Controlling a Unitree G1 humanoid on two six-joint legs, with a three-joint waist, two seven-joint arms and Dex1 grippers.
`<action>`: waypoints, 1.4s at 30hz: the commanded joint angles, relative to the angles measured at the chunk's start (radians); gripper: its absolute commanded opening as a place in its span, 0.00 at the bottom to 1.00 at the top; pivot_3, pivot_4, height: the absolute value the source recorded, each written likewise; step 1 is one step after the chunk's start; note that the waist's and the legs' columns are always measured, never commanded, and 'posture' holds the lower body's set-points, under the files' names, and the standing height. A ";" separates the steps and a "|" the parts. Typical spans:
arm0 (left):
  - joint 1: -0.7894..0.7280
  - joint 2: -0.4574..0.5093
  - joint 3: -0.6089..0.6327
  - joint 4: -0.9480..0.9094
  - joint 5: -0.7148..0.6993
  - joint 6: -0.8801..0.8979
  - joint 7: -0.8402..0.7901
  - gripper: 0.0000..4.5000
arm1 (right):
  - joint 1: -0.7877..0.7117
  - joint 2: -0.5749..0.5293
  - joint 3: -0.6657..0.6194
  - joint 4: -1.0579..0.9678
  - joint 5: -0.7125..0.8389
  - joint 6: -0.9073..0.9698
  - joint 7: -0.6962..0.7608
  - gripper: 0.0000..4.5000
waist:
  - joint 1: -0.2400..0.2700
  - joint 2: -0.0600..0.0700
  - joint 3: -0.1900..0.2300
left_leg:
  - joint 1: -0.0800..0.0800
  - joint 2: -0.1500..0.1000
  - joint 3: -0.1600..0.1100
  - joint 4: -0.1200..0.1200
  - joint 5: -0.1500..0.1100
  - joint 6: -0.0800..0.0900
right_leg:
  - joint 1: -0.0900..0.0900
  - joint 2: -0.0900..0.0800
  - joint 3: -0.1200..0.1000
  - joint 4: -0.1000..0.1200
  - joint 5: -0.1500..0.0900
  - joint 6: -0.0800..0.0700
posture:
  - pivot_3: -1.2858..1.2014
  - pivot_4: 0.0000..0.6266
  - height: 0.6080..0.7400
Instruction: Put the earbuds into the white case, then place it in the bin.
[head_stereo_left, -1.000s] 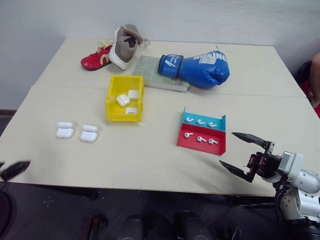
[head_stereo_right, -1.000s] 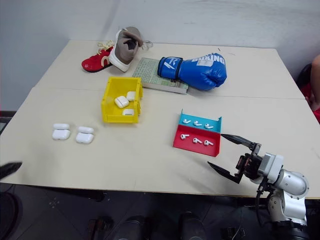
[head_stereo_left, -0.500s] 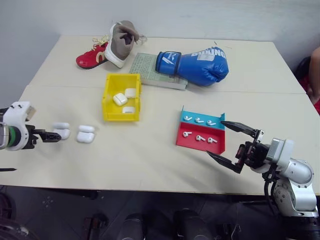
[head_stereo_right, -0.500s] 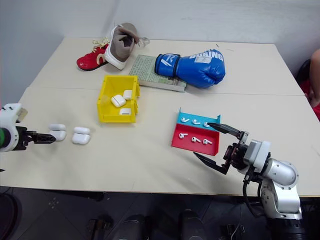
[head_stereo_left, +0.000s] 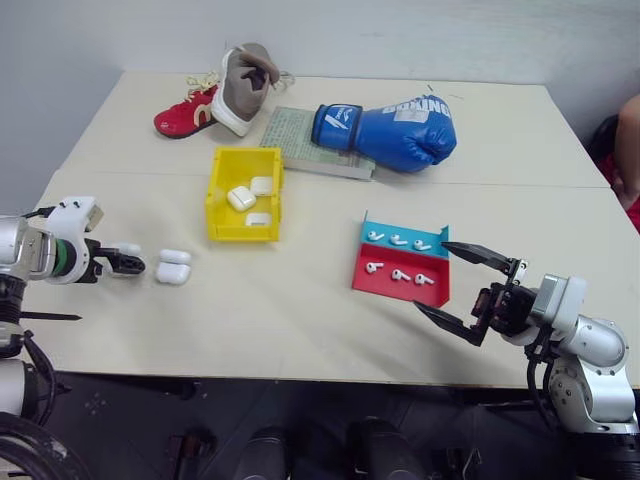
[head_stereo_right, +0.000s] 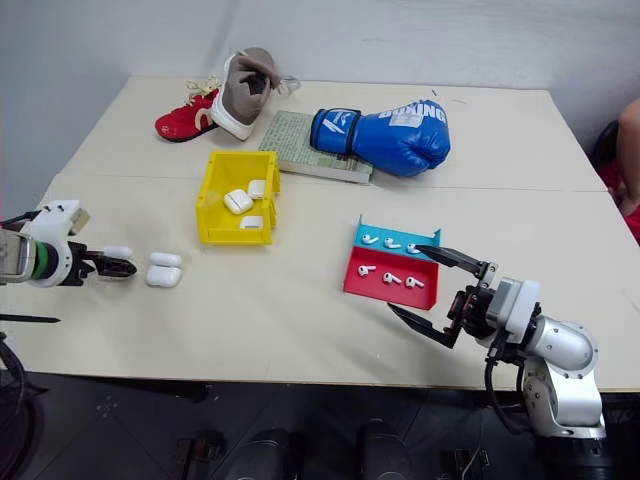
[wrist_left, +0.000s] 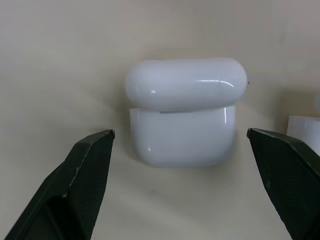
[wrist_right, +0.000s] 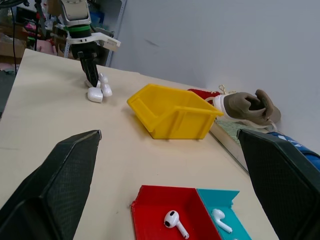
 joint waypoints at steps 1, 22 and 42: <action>-0.035 -0.007 -0.010 0.029 0.051 -0.018 -0.022 0.99 | 0.004 -0.008 -0.023 -0.005 0.007 -0.030 0.004 1.00 | 0.000 0.000 0.000 | 0.000 0.000 0.000 0.000 0.000 0.000 | 0.000 0.000 0.000 0.000 0.000 0.000 | 0.52 0.24 1.00; 0.039 -0.016 0.023 -0.037 0.136 0.035 -0.061 0.99 | 0.028 -0.005 -0.028 0.072 0.016 -0.111 0.040 1.00 | -0.002 0.000 0.000 | 0.001 0.000 0.000 0.000 0.000 0.000 | 0.000 0.000 0.001 0.001 0.000 0.000 | 0.52 0.24 1.00; 0.032 -0.087 0.070 0.008 0.164 -0.016 -0.011 0.74 | 0.065 -0.006 -0.039 0.094 0.026 -0.146 0.069 1.00 | 0.001 0.001 -0.001 | 0.003 0.000 0.000 0.001 0.001 -0.001 | 0.001 -0.001 0.001 0.003 0.000 0.000 | 0.52 0.24 1.00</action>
